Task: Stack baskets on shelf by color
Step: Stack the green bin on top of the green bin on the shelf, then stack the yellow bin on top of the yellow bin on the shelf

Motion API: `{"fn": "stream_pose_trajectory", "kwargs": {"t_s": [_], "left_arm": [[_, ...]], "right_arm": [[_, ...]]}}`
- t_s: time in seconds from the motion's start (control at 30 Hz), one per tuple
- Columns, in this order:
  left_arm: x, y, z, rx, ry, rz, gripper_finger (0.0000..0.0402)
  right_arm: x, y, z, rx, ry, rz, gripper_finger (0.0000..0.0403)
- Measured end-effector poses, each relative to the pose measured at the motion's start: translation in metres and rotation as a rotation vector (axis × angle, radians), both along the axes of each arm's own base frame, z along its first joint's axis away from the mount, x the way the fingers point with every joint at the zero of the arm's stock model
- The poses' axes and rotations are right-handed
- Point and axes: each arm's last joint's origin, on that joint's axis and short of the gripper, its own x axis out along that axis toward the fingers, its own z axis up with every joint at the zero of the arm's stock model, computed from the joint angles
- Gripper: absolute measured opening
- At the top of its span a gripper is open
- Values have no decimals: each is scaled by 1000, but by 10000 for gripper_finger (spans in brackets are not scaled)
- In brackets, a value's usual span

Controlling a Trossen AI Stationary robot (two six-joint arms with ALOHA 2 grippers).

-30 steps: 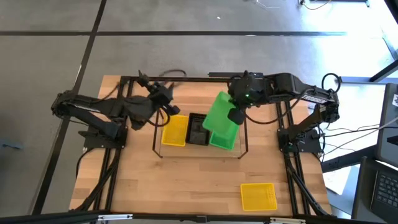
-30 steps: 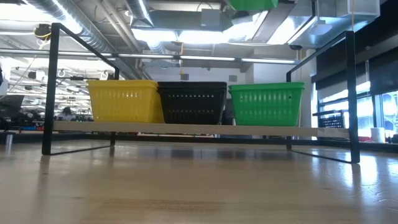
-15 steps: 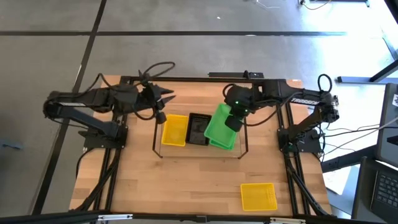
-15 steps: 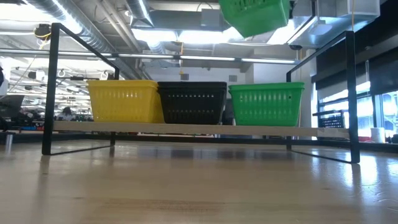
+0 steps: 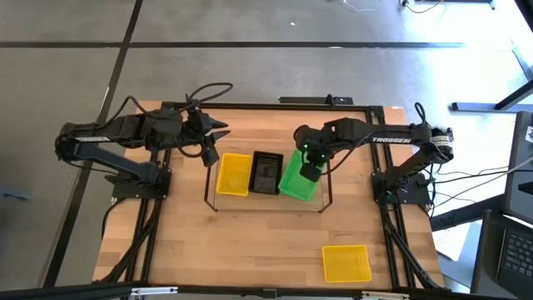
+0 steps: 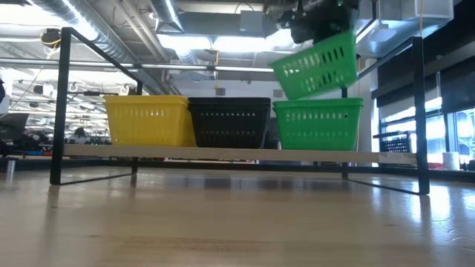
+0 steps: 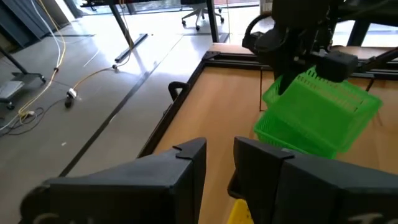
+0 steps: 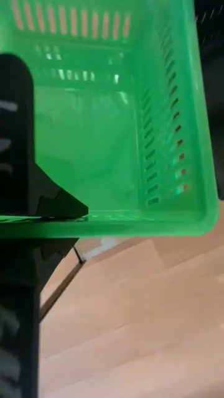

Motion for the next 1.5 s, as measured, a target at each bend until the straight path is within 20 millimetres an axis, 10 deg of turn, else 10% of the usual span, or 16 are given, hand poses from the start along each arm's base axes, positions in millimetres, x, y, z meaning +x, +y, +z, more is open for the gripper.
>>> {"fn": "stream_pose_trajectory", "kwargs": {"t_s": [1.5], "left_arm": [[0,0,0,-20,-10,9,75]], "right_arm": [[9,-6,3,-65,-72,157,59]]}}
